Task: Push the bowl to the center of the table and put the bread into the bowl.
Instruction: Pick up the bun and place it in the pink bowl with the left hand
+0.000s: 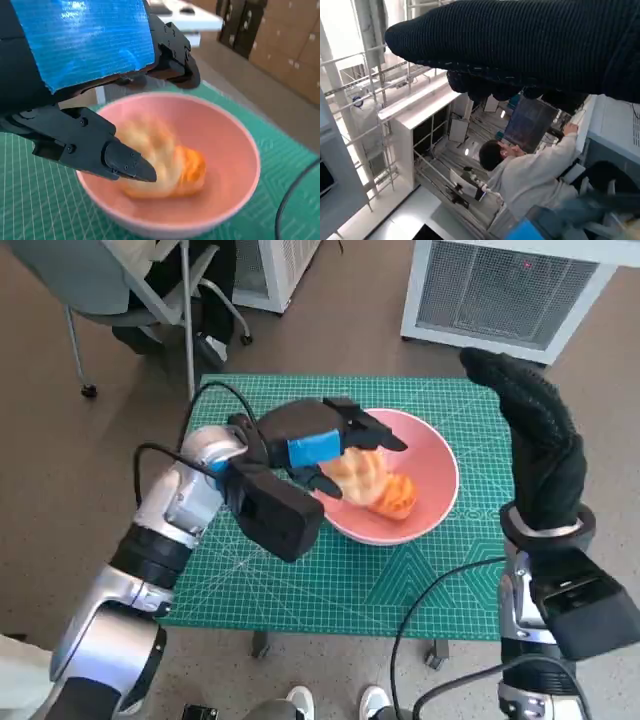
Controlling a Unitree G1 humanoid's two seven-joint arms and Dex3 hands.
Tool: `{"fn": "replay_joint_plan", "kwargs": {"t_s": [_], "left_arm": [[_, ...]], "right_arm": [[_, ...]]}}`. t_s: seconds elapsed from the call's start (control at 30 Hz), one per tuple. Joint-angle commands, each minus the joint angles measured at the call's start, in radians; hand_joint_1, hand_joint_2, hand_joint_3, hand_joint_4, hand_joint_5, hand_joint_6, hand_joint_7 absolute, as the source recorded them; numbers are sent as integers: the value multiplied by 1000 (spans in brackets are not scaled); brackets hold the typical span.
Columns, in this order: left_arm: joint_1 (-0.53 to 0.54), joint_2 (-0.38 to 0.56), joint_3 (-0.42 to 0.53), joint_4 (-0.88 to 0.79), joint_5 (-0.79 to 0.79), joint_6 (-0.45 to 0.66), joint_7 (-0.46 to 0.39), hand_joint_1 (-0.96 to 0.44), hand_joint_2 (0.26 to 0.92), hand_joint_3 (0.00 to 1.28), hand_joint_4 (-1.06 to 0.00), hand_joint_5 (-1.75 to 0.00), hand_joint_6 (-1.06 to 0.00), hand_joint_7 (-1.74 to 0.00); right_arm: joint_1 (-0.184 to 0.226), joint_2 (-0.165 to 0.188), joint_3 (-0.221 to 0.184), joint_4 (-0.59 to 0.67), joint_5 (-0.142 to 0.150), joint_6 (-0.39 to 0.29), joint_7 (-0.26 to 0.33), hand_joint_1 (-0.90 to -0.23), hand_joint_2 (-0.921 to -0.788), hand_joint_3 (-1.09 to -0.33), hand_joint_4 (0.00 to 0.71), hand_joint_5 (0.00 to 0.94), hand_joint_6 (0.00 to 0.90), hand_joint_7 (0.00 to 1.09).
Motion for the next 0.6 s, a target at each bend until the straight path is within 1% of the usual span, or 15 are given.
{"fn": "replay_joint_plan", "kwargs": {"t_s": [0.03, 0.2, 0.37, 0.47, 0.53, 0.6], "left_arm": [[-25, -6, 8, 19, -11, -29, 11, -164, 829, 6, -133, -1, -310, -17], [-27, -11, 50, 31, -79, -40, -9, -161, 830, 5, -133, -1, -311, -14], [-15, -38, 130, 64, -224, -62, -36, -181, 857, 16, -148, -7, -321, -16], [-1, -67, 189, 87, -320, -89, -37, -212, 897, 30, -186, -21, -345, -26], [9, -87, 228, 93, -378, -107, -33, -222, 909, 44, -210, -29, -361, -34], [26, -111, 272, 79, -445, -116, -26, -233, 915, 71, -241, -41, -382, -45]], "right_arm": [[24, -10, -8, -9, -10, 24, -9, -579, -921, -737, 291, 3, 0, 700], [20, -10, -13, -13, -8, 30, -11, -581, -921, -732, 298, 7, 1, 704], [9, -9, -15, -9, -11, 27, -13, -579, -921, -726, 303, 9, 2, 706], [2, -8, -14, -6, -7, 25, -10, -574, -921, -724, 304, 9, 6, 706], [-3, -6, -12, -9, 0, 27, -7, -573, -921, -723, 305, 9, 8, 706], [-10, -3, -10, -14, 0, 31, -9, -572, -921, -723, 306, 10, 9, 706]]}}
